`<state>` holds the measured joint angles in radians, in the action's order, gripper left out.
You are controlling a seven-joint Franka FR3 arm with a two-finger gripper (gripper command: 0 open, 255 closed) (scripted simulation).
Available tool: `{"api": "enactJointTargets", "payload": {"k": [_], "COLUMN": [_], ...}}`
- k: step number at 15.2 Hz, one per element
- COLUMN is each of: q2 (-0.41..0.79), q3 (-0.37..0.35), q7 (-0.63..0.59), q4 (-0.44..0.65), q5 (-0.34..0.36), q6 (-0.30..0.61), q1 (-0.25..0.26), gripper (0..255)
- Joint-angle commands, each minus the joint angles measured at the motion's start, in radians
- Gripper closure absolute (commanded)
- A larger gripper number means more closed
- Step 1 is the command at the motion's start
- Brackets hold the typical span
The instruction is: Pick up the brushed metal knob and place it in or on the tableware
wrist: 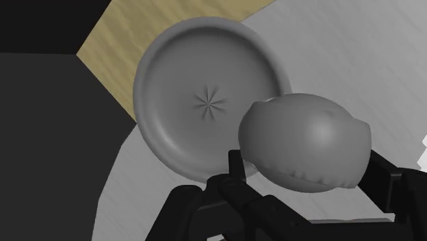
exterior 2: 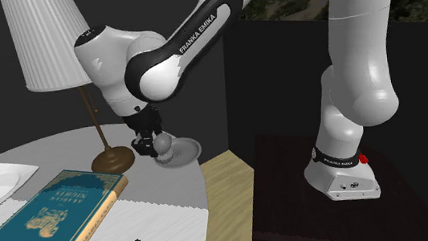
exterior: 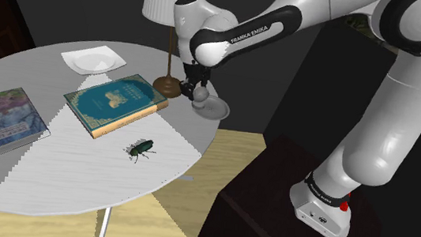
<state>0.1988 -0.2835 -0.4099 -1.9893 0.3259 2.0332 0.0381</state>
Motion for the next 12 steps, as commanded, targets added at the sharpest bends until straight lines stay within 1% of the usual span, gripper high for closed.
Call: {"api": "enactJointTargets", "payload": {"k": [1, 6, 12], "q2": [-0.034, -0.101, -0.055], "q3": [0.018, 0.07, 0.075], "q7": [0.045, 0.159, 0.128], "q4": [-0.048, -0.136, -0.164], "q5": [-0.003, -0.005, 0.023], "q6": [0.028, 0.083, 0.151], "q1": [-0.031, -0.103, -0.102], "gripper": [255, 255, 255]}}
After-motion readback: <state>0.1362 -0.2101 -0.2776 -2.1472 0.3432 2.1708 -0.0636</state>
